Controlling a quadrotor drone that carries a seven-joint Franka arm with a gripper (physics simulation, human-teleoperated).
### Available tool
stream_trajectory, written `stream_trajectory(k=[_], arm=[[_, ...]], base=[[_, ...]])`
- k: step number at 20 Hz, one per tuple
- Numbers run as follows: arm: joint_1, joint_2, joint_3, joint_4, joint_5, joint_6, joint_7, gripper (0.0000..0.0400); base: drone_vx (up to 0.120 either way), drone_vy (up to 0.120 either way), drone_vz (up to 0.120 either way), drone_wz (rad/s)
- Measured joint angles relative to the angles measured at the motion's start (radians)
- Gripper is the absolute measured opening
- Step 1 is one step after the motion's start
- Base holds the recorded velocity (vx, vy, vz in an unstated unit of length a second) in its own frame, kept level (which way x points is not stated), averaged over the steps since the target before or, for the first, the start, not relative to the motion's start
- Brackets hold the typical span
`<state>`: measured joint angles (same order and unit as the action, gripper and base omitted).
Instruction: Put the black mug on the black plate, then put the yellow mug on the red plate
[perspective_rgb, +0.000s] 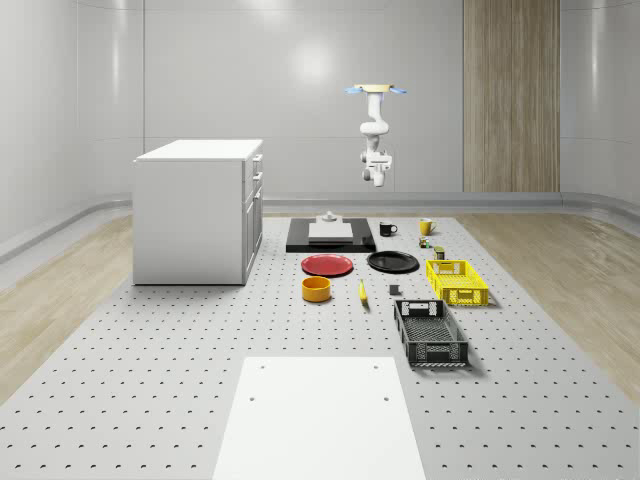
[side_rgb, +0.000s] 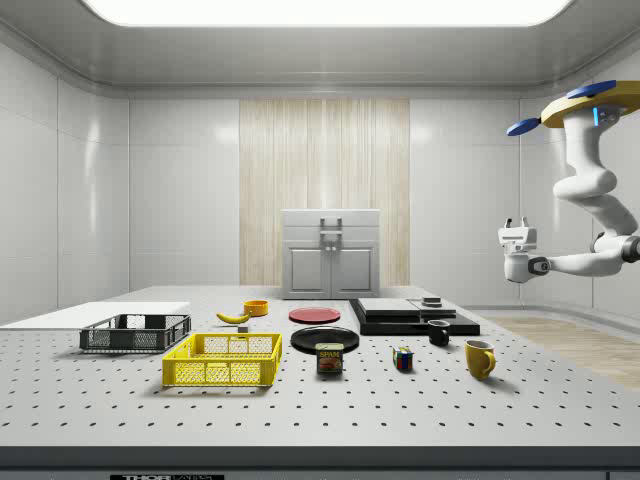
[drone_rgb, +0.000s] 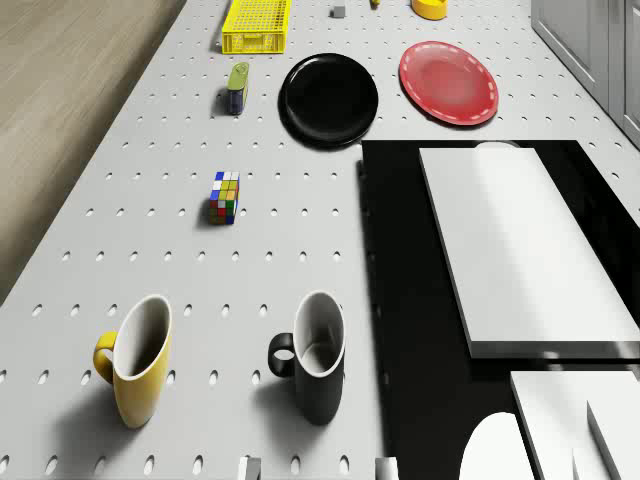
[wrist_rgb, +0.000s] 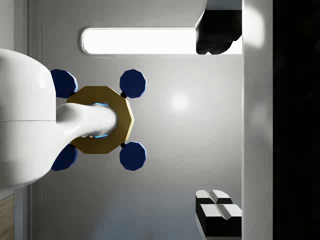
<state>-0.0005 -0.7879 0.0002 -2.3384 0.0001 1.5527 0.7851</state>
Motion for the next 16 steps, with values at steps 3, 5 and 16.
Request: stream_trajectory(k=[3, 5, 16], arm=[[-0.002, 0.007, 0.001, 0.063, 0.001, -0.053, -0.001, 0.0400], [-0.002, 0.019, 0.001, 0.106, 0.001, -0.084, -0.001, 0.0400], [-0.005, 0.079, 0.003, 0.273, 0.002, -0.182, -0.003, 0.0400]], base=[[0.000, 0.000, 0.000, 0.000], [0.000, 0.000, 0.000, 0.000], [0.000, 0.000, 0.000, 0.000]])
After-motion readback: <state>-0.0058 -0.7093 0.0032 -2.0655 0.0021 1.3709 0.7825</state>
